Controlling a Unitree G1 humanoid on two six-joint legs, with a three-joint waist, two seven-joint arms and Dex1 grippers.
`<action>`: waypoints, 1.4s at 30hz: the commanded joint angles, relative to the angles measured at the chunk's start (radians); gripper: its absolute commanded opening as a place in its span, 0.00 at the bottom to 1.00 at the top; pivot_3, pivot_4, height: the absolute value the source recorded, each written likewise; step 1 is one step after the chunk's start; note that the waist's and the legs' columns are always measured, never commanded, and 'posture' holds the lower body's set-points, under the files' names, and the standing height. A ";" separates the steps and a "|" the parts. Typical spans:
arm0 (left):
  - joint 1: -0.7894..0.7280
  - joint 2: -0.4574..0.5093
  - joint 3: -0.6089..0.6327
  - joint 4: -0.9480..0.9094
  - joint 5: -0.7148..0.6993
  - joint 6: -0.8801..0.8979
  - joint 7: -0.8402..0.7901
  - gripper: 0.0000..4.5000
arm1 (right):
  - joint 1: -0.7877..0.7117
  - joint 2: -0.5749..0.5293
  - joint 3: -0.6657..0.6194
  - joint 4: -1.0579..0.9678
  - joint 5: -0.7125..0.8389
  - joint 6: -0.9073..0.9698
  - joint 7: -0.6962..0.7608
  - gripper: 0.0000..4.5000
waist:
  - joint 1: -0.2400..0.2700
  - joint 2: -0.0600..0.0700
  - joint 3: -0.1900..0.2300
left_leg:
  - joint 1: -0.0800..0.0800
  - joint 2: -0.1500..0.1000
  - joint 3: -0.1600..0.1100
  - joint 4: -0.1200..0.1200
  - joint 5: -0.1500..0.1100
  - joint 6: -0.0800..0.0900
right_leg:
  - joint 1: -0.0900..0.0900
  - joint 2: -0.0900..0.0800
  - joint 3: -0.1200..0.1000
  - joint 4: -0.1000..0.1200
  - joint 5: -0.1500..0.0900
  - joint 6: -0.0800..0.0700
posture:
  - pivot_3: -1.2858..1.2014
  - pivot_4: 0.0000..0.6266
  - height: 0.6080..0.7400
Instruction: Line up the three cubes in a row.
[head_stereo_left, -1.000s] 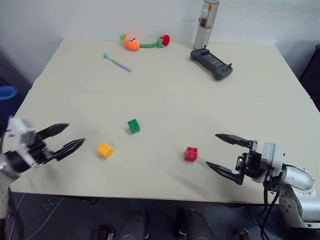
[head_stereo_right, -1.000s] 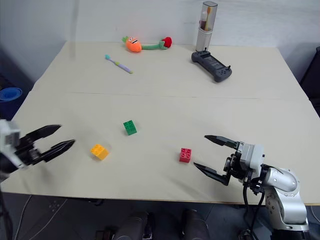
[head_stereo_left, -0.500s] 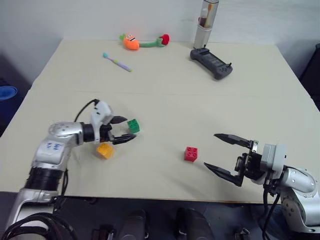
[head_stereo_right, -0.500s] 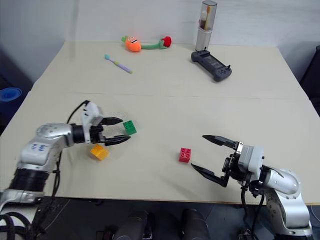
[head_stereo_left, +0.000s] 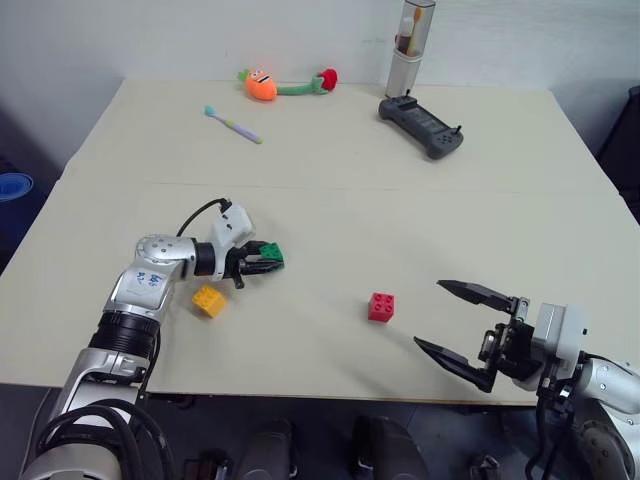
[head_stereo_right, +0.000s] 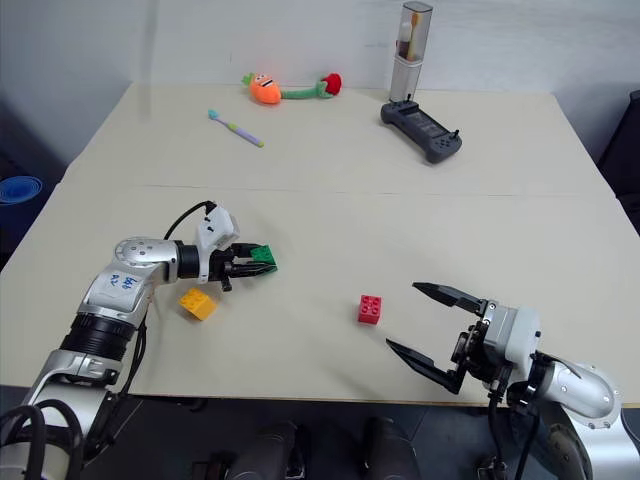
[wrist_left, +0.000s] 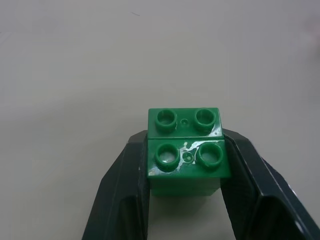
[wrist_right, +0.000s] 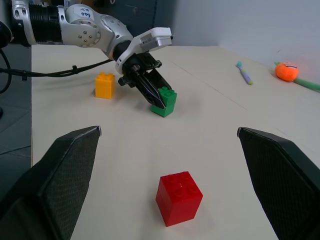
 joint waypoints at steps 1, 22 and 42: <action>-0.026 -0.015 0.010 -0.092 -0.090 -0.093 -0.177 0.33 | 0.030 -0.016 -0.041 -0.062 0.031 0.000 -0.008 1.00 | 0.004 0.000 0.000 | -0.001 0.000 -0.001 0.000 0.000 0.000 | 0.000 0.000 0.000 0.000 0.000 0.000 | 0.52 0.24 1.00; 0.002 -0.064 -0.256 -0.295 0.139 -0.057 -0.184 0.33 | 0.141 -0.070 -0.034 -0.145 0.047 0.028 0.017 1.00 | 0.004 0.000 0.000 | 0.002 0.000 -0.003 0.001 0.000 0.001 | 0.005 0.000 -0.001 -0.003 0.000 0.001 | 0.52 0.24 1.00; 0.021 -0.100 -0.237 -0.254 0.152 -0.042 -0.113 0.50 | 0.063 -0.081 -0.012 -0.176 0.060 0.114 -0.036 1.00 | 0.011 0.000 0.000 | 0.003 0.000 -0.005 0.003 0.000 0.002 | 0.007 -0.001 -0.001 -0.004 0.001 0.001 | 0.52 0.24 1.00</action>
